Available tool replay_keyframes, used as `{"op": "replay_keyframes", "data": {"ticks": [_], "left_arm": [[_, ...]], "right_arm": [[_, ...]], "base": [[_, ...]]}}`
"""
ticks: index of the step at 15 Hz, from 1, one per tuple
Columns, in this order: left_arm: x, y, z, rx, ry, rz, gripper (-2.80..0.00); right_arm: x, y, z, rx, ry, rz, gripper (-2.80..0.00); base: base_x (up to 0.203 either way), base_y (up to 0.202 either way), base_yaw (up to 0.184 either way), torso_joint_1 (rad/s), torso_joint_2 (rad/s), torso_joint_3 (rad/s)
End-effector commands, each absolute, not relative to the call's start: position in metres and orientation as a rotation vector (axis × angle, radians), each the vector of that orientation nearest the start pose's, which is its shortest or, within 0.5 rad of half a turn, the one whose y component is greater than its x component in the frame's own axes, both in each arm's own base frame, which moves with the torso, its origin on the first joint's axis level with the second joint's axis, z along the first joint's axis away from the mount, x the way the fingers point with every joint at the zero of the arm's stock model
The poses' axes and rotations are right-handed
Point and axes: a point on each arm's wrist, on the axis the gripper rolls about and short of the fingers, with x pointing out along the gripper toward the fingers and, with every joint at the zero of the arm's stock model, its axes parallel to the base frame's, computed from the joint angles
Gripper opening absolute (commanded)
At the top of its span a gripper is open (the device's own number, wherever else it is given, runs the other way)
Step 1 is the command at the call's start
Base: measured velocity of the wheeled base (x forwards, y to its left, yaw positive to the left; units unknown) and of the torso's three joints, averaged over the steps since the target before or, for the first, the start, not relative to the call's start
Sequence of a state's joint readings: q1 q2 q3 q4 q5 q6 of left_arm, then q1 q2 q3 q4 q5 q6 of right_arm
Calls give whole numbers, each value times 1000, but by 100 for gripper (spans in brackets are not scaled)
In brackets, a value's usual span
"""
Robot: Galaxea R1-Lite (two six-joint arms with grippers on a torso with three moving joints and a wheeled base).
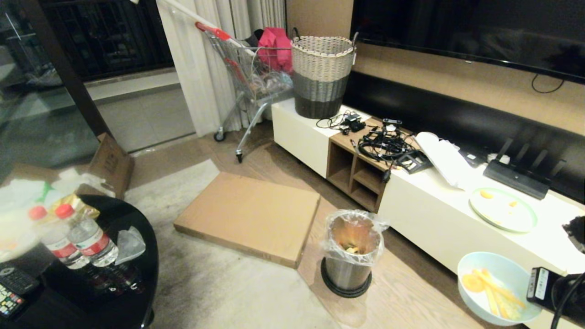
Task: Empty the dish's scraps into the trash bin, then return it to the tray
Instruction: Move the bowl over the trash can
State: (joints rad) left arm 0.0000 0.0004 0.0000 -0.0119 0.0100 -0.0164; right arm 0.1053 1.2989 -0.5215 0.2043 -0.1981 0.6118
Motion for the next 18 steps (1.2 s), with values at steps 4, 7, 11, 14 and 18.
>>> {"op": "replay_keyframes", "data": {"ticks": [4, 7, 11, 14, 18], "left_arm": [[-23, 0, 77, -17, -12, 11, -280], [-23, 0, 77, -17, -12, 11, -280], [-23, 0, 77, -17, -12, 11, -280], [-23, 0, 77, -17, -12, 11, -280], [-23, 0, 77, -17, -12, 11, -280]], "right_arm": [[153, 12, 136, 416, 905, -378, -280], [154, 12, 137, 415, 901, -376, -280], [163, 13, 146, 412, 875, -354, -280], [184, 16, 150, 396, 879, -344, -280], [232, 21, 159, 382, 866, -336, -280]], "base": [[127, 0, 2, 5, 1, 0], [0, 0, 0, 0, 0, 0], [0, 0, 0, 0, 0, 0], [0, 0, 0, 0, 0, 0], [0, 0, 0, 0, 0, 0]]}}
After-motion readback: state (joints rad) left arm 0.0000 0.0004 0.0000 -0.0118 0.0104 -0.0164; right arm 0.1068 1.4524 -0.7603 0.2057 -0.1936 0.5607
